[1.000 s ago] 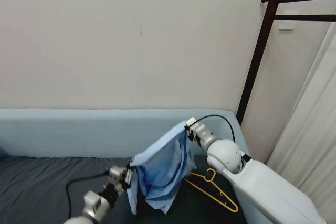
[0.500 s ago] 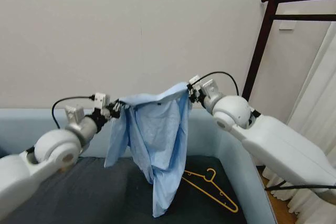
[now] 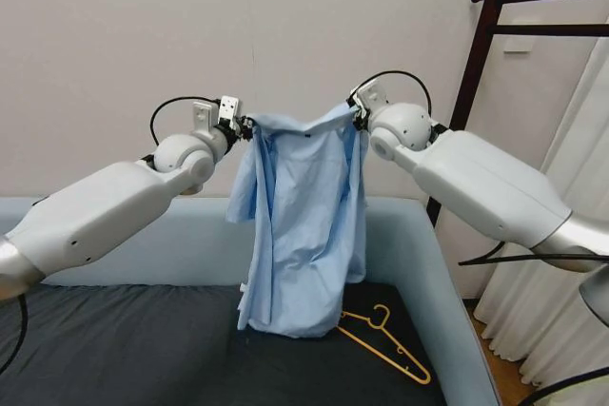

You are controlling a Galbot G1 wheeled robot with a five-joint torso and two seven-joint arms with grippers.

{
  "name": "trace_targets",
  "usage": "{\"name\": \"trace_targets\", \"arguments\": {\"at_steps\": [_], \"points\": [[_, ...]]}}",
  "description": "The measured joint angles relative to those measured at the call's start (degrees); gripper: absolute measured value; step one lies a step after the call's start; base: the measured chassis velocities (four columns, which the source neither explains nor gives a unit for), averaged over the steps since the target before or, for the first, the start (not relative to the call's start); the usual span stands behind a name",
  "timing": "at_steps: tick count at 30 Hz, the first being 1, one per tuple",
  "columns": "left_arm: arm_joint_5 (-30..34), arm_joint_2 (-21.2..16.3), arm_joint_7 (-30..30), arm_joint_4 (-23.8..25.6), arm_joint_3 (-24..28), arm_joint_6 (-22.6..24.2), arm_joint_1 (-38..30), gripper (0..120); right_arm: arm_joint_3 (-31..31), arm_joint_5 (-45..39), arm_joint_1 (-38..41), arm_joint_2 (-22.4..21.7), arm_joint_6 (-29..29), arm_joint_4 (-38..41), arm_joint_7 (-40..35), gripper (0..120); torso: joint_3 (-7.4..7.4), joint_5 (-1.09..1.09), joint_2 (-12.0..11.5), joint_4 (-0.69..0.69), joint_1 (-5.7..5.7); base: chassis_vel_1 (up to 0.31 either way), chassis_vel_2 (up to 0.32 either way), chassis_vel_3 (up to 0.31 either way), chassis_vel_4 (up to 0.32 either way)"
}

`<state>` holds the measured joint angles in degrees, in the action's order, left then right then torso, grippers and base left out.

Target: Pick up the clothes from the sofa and hang them on the clothes hanger.

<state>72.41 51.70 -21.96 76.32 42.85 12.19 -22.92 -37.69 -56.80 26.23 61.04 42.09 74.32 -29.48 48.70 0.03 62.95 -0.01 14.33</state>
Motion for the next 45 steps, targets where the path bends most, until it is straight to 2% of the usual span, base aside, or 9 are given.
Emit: {"name": "trace_targets", "arguments": {"at_steps": [6,7,11,22,25,30,33,38,45], "points": [[1.65,-5.20,-6.02,13.55,-5.24,2.64,4.15,0,-0.46,-6.16,-2.24,-5.47,0.03,12.79,-5.81,0,-0.02,0.02,0.01,-0.01,-0.03,0.000,0.000,0.000,0.000],[1.65,-5.20,-6.02,13.55,-5.24,2.64,4.15,0,-0.46,-6.16,-2.24,-5.47,0.03,12.79,-5.81,0,-0.02,0.02,0.01,-0.01,-0.03,0.000,0.000,0.000,0.000],[4.69,-11.75,-11.25,28.13,-12.75,5.24,10.54,0,-0.10,-12.54,-3.35,-10.60,0.04,25.21,-12.14,0,-0.03,0.00,0.01,-0.02,-0.03,0.000,0.000,0.000,0.000],[12.01,-27.15,-13.39,46.65,-24.47,7.25,16.59,0,3.67,-23.76,-1.25,-18.82,0.04,39.42,-18.55,0,-0.03,0.00,0.02,0.00,-0.03,0.000,0.000,0.000,0.000],[12.71,-30.64,-12.41,50.46,-31.86,8.28,21.67,0,4.71,-26.97,-0.95,-20.94,0.04,42.62,-18.93,0,-0.04,0.01,0.02,-0.01,-0.04,0.000,0.000,0.000,0.000],[12.59,-31.96,-12.24,52.30,-37.79,9.50,28.75,0,5.62,-32.36,-1.02,-20.20,0.04,44.48,-21.47,0,-0.03,0.00,0.03,-0.01,-0.04,0.000,0.000,0.000,0.000],[7.88,-30.65,-11.40,51.57,-38.45,8.39,33.88,0,6.08,-31.29,-3.81,-17.64,0.03,44.46,-23.18,0,-0.03,0.01,0.04,-0.01,-0.05,0.000,0.000,0.000,0.000],[-1.54,-23.20,-12.03,45.75,-37.51,7.52,47.74,0,7.98,-21.22,-21.58,-11.90,-0.04,39.72,-22.22,0,0.00,0.00,0.02,0.01,-0.02,0.000,0.000,0.000,0.000],[-9.52,-15.52,-11.29,34.26,-31.36,5.53,51.60,0,9.06,-10.01,-35.22,-4.05,-0.10,26.91,-18.13,0,0.00,0.01,0.01,-0.02,-0.02,0.000,0.000,0.000,0.000]]}}
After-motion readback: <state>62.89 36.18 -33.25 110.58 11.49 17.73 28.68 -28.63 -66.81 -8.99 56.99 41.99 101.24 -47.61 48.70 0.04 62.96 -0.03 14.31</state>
